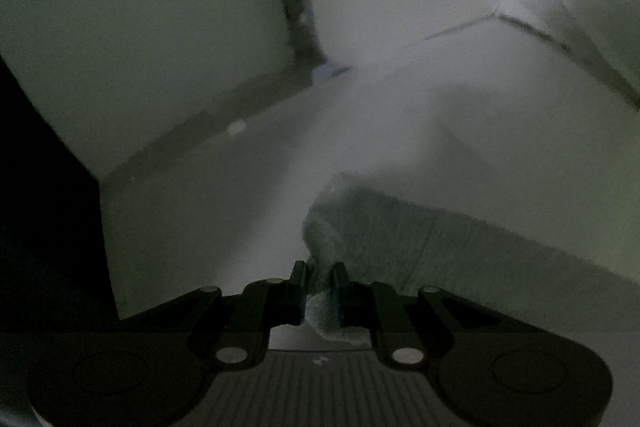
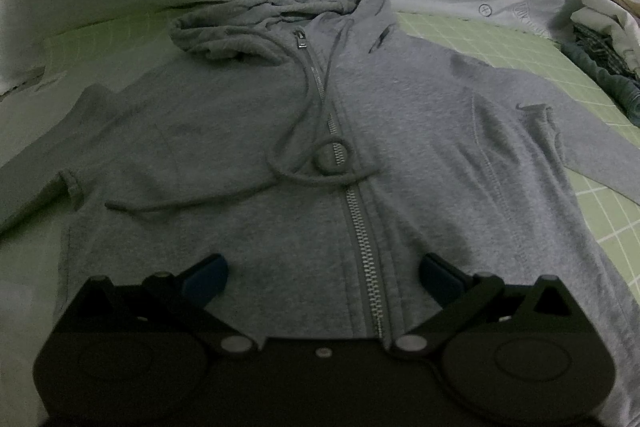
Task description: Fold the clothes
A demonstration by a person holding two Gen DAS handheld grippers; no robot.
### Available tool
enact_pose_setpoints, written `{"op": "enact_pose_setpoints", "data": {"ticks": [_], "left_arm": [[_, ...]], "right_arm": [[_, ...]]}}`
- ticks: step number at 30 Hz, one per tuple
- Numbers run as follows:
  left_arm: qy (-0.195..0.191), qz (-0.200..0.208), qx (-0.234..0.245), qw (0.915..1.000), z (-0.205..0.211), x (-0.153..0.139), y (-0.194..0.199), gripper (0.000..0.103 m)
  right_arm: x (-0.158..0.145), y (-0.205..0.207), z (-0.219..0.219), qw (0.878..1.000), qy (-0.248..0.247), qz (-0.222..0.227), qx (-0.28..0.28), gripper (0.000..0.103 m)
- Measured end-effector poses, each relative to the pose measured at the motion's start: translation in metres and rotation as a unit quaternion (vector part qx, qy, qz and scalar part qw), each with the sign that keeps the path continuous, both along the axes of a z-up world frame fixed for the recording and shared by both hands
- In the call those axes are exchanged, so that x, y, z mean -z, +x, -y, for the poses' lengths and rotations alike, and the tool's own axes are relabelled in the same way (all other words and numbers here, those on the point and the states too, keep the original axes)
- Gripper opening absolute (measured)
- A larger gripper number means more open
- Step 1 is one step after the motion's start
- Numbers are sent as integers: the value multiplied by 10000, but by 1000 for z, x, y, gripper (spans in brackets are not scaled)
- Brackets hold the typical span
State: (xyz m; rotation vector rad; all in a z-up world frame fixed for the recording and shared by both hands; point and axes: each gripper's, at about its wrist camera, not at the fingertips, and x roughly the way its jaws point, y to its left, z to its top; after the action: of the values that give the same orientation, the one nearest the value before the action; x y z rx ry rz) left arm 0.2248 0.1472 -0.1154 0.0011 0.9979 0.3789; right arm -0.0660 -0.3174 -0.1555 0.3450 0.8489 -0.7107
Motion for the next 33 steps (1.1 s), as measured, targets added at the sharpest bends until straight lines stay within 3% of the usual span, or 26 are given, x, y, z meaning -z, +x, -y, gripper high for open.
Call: {"op": "enact_pose_setpoints", "data": {"ticks": [9, 15, 22, 28, 31, 33], "left_arm": [[432, 19, 207, 9988, 10, 7, -1, 19], [36, 127, 120, 9998, 4, 3, -3, 16], [-37, 642, 409, 9971, 24, -34, -8, 15], [-303, 1264, 1245, 9837, 85, -86, -7, 15], [-604, 1449, 1988, 9674, 134, -102, -14, 15], [-995, 1363, 2574, 9515, 169, -102, -23, 15]], "right_arm": [[2, -4, -2, 9998, -126, 126, -14, 103], [3, -5, -3, 9996, -182, 196, -7, 103], [2, -9, -1, 9995, -118, 282, -43, 103], [2, -11, 1, 9992, -47, 398, -23, 103], [2, -14, 2, 9988, 1, 480, -41, 103], [1, -15, 3, 9987, 19, 514, -41, 103]]}}
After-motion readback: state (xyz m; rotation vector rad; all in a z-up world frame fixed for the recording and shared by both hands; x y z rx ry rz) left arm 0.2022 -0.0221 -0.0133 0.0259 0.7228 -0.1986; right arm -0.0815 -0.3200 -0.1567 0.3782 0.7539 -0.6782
